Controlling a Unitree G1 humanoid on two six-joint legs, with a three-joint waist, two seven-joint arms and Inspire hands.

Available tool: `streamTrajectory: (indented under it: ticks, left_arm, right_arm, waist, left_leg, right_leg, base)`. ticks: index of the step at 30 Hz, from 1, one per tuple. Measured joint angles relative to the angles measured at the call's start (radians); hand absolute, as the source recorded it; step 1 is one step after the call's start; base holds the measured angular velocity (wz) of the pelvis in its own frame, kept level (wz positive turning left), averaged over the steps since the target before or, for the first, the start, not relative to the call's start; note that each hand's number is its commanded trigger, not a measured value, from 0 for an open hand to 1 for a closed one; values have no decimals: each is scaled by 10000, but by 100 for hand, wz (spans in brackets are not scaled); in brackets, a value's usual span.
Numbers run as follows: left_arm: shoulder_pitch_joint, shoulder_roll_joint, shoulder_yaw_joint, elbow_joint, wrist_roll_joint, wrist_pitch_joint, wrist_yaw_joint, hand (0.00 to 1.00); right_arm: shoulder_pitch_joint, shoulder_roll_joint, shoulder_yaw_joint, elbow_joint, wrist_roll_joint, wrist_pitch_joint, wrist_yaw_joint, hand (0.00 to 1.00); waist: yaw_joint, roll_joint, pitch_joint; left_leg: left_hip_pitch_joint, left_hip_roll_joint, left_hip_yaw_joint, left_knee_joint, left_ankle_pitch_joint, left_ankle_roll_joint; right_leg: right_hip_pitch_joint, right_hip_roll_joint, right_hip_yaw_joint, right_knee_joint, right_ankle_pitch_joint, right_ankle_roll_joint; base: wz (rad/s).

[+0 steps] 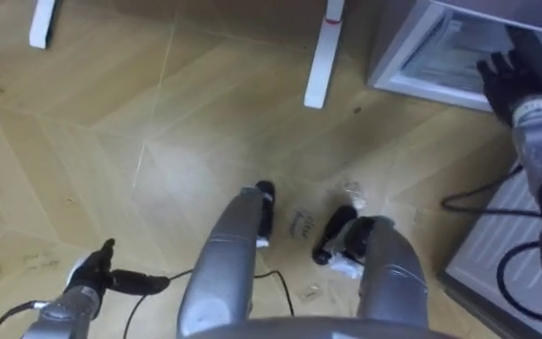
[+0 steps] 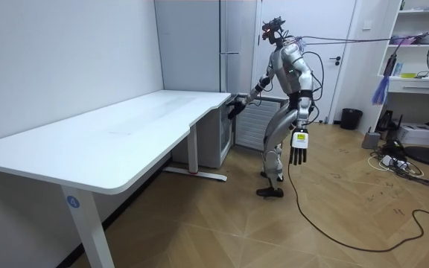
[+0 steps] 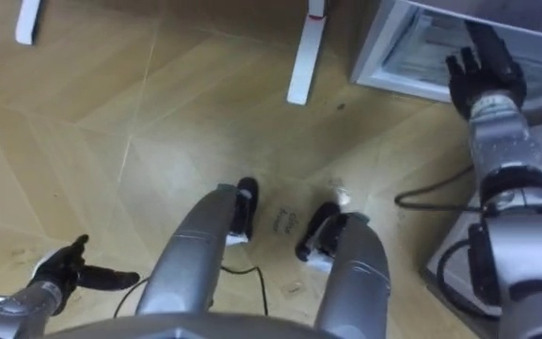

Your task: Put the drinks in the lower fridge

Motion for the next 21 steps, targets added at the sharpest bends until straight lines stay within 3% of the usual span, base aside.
streamTrajectory:
  ticks: [4,8,10,16,21]
  left_arm:
    - [-257,-107,31,317,-2,-90,-7,0]
    - [-405,-121,47,582,-6,-77,2,0]
    - [-531,-133,47,520,14,-72,-8,0]
    - [-733,-218,20,520,112,-74,-169,0]
    - [-700,-593,34,799,504,-79,-118,0]
  right_arm:
    - [383,-140,138,1265,-1498,251,526,0]
    - [1103,-160,377,1393,-3490,344,525,0]
    - [1548,-165,843,1368,-5262,343,367,0]
    - [2337,255,1875,1053,-8934,367,-123,0]
    - [3194,635,2123,820,-9823,343,-573,0]
  waist:
    - [-308,-14,-4]
    - [-515,-87,-45]
    - [-518,-68,-54]
    - [-462,45,-113]
    - [-467,200,-233]
  left_leg:
    - [665,8,64,-619,33,53]
    - [1177,-63,204,-1158,66,104]
    - [1375,-79,293,-1279,70,113]
    - [1975,-6,314,-1500,67,108]
    - [2992,31,365,-2326,99,60]
  right_leg:
    - [715,150,-61,-837,233,170]
    - [1123,226,26,-1301,304,300]
    - [1287,236,77,-1457,325,348]
    - [1952,379,90,-1966,361,409]
    - [2953,564,95,-2698,488,531]
  base:
    - [-3]
    - [-5]
    - [-8]
    - [-1]
    - [4]
